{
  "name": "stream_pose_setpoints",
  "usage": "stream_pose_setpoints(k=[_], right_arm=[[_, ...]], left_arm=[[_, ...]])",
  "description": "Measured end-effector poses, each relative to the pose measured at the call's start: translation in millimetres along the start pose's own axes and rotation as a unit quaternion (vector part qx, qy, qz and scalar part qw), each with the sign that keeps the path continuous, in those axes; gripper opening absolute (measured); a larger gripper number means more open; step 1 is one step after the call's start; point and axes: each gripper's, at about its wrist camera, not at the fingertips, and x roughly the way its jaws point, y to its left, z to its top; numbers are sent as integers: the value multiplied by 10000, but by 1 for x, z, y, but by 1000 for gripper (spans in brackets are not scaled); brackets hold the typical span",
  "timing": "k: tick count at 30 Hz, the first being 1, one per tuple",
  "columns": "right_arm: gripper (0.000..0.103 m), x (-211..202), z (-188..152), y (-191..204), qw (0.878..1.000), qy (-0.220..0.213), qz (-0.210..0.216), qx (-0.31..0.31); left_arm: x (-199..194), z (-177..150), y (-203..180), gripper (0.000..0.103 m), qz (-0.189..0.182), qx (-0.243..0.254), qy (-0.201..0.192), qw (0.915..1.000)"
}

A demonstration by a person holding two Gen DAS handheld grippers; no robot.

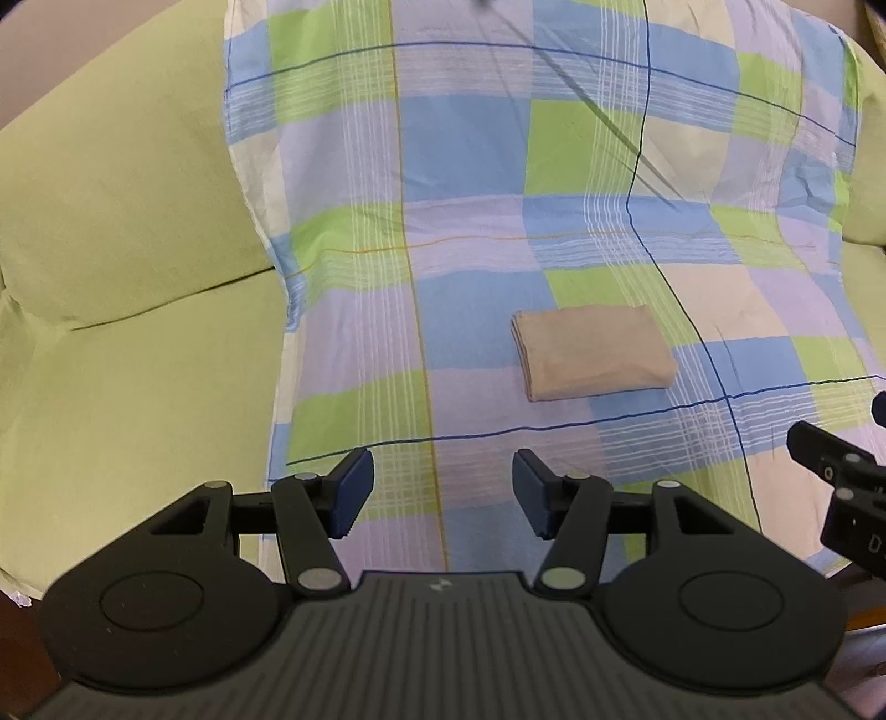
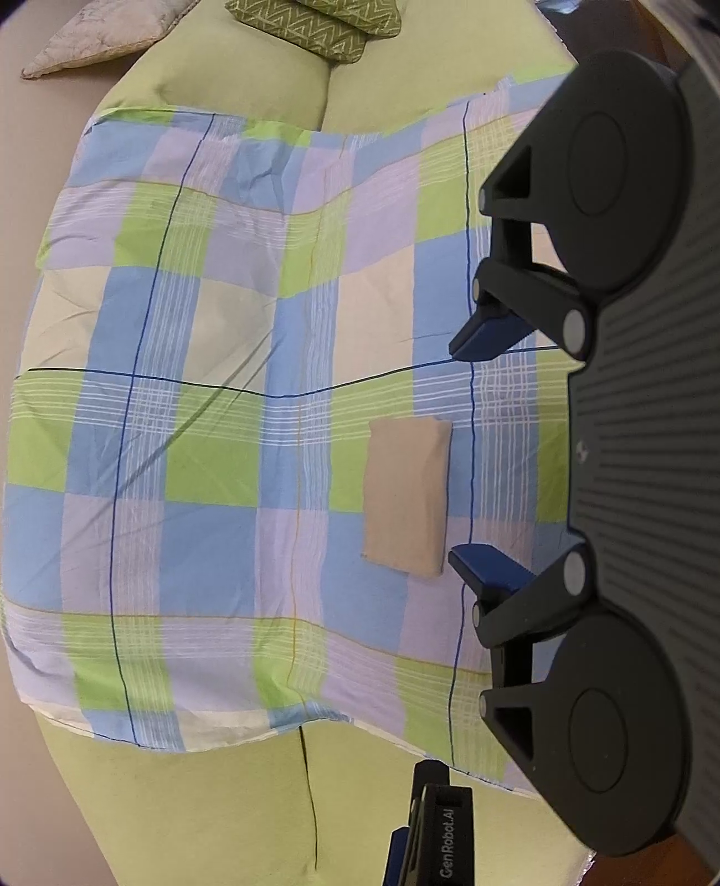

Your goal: Fold clothes

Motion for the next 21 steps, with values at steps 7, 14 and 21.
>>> stream_pose_setpoints(k=[7,14,21], right_arm=[[71,19,-5,-7,9996,246,67,-117],[71,47,-1,-27,9987,473,167,-67],[72,71,13,-51,9979,586,249,-102]], left_arm=[[28,3,-13,60,30,-60,318,9995],[55,17,-37,60,85,-37,564,9984],[74,34,-61,63,130,-91,663,9977]])
